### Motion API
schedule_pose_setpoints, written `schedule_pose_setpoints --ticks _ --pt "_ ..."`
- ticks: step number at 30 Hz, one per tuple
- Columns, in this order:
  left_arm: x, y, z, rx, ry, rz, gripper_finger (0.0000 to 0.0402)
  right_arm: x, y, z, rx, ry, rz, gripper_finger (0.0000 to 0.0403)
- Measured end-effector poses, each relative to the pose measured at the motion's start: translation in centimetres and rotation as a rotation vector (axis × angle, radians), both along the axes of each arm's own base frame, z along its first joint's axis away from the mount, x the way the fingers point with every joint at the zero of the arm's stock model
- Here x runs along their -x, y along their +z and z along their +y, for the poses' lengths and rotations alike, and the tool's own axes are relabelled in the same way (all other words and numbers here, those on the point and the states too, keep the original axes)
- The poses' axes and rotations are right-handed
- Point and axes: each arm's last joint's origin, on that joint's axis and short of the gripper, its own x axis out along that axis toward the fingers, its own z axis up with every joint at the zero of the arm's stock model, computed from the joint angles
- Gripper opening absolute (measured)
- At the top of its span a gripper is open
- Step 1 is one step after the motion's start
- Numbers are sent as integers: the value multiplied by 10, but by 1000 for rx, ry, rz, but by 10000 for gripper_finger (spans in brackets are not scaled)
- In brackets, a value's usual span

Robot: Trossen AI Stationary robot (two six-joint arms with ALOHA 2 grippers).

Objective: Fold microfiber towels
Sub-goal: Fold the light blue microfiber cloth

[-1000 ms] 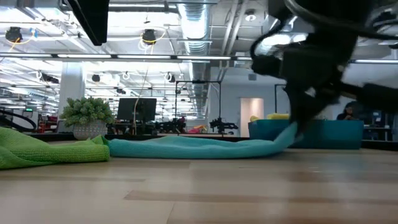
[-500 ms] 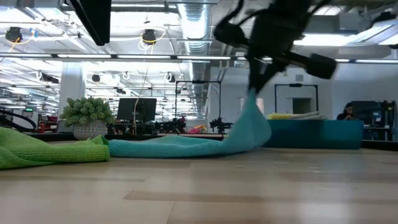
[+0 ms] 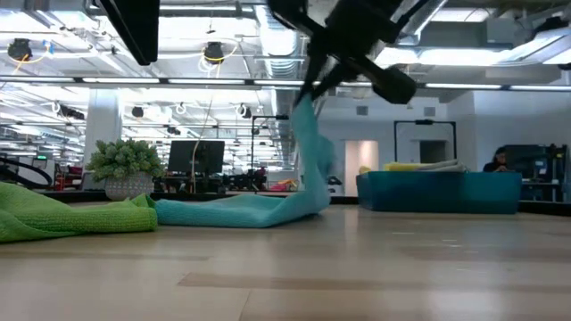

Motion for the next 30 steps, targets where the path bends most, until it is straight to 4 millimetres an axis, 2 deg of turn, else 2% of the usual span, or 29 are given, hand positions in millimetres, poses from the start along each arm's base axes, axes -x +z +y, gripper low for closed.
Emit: schedule_pose_setpoints --ticks 7,9,11,13,15,18,25,30 --pt "1 0 0 -3 0 9 152 -13 -4 5 23 157 -49 4" --pt "1 0 0 -1 0 11 152 -23 -12 7 8 199 -75 4" --pt "1 0 0 5 0 18 152 -23 -22 6 21 221 -31 4" --pt "2 0 0 7 0 23 152 -37 -27 7 40 257 -107 4" --pt "2 0 1 7 1 30 152 -38 -37 6 61 272 -69 4" --pt "3 0 1 9 1 40 152 -49 -47 5 68 283 -79 4" --pt "4 0 1 4 1 50 152 -71 -48 14 2 330 -119 7" --pt "4 0 1 2 2 55 152 -79 -50 18 -78 352 -149 8"
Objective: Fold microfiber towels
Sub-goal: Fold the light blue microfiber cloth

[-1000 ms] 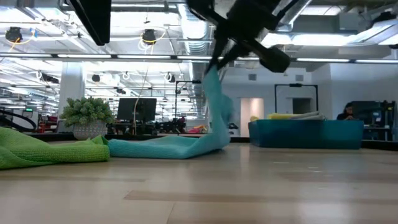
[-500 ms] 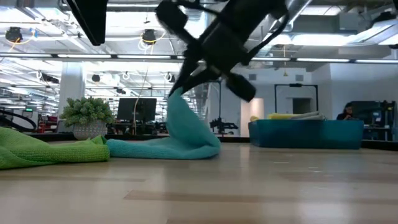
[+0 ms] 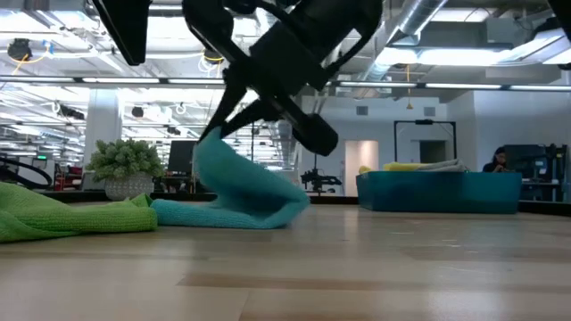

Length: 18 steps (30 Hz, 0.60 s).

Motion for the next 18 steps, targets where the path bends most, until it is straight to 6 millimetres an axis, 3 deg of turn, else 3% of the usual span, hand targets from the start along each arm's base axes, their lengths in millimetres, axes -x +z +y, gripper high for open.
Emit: schedule_pose_setpoints --ticks 9,18 --pt "2 0 1 -11 0 21 153 -2 -8 4 -75 -14 16 16" --pt "2 0 1 -13 -17 28 153 -4 -6 5 -119 -33 -15 70"
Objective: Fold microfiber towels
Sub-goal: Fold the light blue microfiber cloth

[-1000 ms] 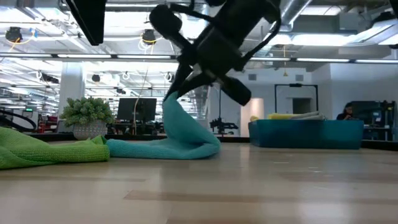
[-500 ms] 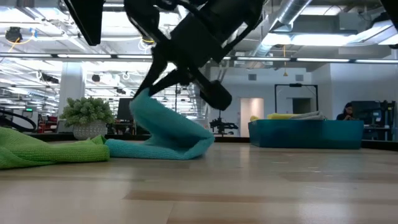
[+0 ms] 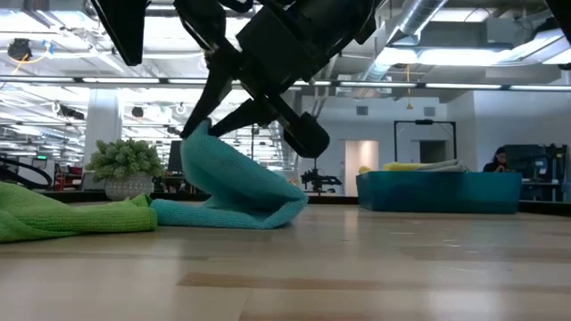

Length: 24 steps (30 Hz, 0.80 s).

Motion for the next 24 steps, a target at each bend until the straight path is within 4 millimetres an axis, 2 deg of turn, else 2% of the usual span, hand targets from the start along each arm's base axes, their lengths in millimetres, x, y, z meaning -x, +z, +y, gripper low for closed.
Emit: schedule_pose_setpoints --ticks 9,15,19,24 --pt "0 0 0 1 -1 0 153 0 0 0 -4 -4 -3 147" --pt "0 0 0 1 0 0 153 -6 8 2 -46 -53 -96 185" --pt "0 0 0 8 9 1 153 -3 25 -1 -92 -230 -151 192" --pt "5 1 -3 2 37 1 153 19 54 -17 -306 -481 -37 186"
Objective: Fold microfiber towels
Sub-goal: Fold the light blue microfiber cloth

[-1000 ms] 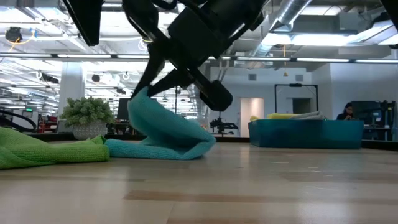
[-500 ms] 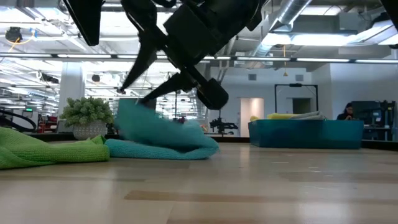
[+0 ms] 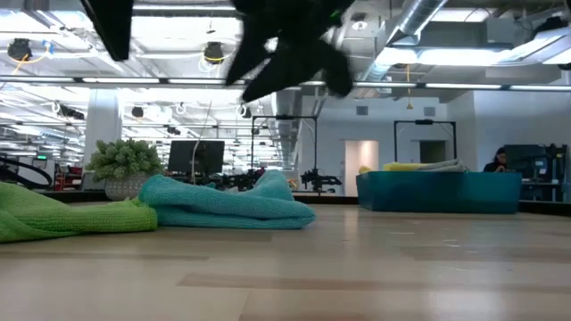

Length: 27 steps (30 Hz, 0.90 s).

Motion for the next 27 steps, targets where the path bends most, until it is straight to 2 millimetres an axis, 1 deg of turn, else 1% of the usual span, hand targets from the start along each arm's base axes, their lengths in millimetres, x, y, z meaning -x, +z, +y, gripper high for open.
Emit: schedule_pose_setpoints --ticks 3,5,9,12,14,17,20,22,24,26,27 --pt "7 4 -1 -15 30 -1 153 19 21 -11 -149 -133 68 182" --pt "11 7 -4 -16 47 -25 153 34 32 -18 -248 -211 140 179" --pt "19 14 -8 5 90 -76 151 57 53 -34 -561 -368 256 175" --pt "26 20 -12 23 120 -113 145 68 61 -47 -788 -453 332 176" --pt "30 23 -14 34 138 -143 141 69 65 -54 -910 -503 347 178" --pt "32 26 -16 52 175 -181 138 68 63 -67 -1028 -624 365 178" --pt "34 27 -18 55 212 -207 137 66 56 -81 -1112 -761 361 175" --pt "34 27 -18 48 223 -222 137 59 43 -89 -1168 -822 347 172" --pt "33 27 -17 46 226 -228 137 63 26 -96 -1190 -909 419 170" --pt "33 27 -17 46 230 -229 137 54 20 -105 -1245 -921 394 168" --pt "33 27 -17 46 232 -229 137 54 16 -111 -1267 -964 406 168"
